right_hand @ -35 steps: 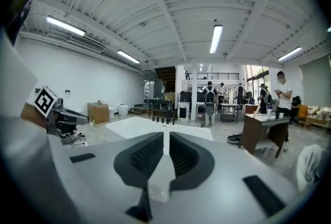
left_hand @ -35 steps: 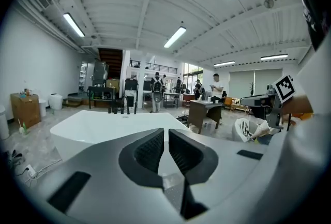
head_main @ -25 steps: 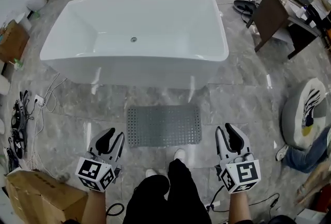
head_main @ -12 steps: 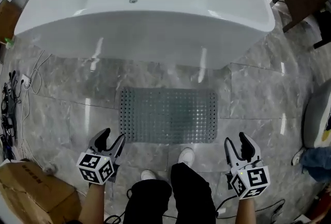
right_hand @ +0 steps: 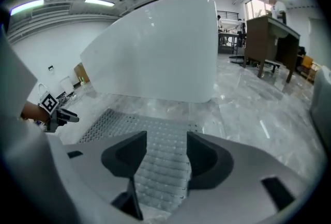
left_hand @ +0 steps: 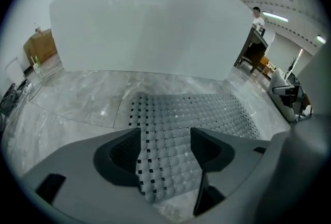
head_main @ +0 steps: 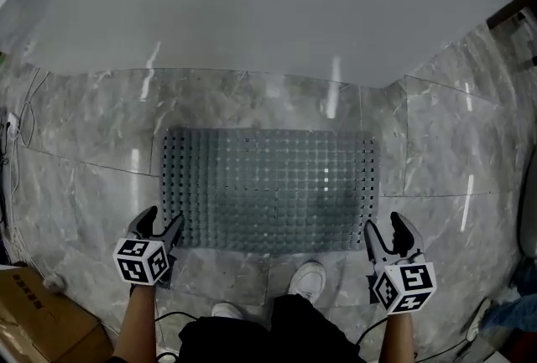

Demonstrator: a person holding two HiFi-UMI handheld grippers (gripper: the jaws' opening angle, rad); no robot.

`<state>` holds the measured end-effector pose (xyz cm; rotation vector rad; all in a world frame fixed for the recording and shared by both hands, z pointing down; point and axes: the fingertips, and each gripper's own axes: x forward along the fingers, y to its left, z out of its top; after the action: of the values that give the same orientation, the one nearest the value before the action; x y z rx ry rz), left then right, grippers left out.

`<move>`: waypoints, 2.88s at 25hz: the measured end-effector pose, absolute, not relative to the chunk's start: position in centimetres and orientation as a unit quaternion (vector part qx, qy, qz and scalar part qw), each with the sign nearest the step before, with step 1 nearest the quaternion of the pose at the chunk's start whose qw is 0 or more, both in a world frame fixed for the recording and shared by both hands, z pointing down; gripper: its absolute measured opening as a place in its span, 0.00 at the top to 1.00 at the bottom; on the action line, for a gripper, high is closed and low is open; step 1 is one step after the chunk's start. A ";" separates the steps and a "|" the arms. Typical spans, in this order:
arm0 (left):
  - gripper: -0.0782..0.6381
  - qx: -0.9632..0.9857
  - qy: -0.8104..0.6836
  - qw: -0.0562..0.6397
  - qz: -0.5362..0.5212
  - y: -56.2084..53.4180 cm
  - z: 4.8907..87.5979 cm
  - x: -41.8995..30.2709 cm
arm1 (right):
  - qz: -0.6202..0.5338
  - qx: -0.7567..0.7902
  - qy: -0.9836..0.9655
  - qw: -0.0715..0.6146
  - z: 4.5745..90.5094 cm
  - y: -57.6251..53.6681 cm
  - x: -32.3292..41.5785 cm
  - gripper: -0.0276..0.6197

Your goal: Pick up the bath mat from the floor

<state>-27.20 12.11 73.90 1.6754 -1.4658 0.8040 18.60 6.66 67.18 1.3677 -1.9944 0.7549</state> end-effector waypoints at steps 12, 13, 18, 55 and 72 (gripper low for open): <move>0.45 0.607 -0.604 0.367 0.364 12.1 85.6 -33.4 | 0.336 0.539 -0.686 0.356 84.6 5.2 24.2 0.51; 0.45 0.604 -0.603 0.370 0.367 12.1 86.1 -33.7 | 0.340 0.542 -0.681 0.356 85.3 4.9 24.6 0.51; 0.44 0.601 -0.592 0.387 0.371 11.7 88.6 -34.3 | 0.363 0.522 -0.674 0.377 88.5 4.1 24.9 0.51; 0.83 0.720 -0.526 0.342 0.298 10.1 70.3 -26.5 | 0.246 0.513 -0.727 0.384 70.1 4.7 18.1 0.85; 0.83 0.760 -0.562 0.263 0.193 1.6 17.7 -20.5 | 0.146 0.567 -0.756 0.293 18.0 -2.4 20.1 0.85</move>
<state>-20.46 1.57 17.75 2.0563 -1.5205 0.5216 20.06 -2.37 18.00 1.5096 -2.0132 0.3902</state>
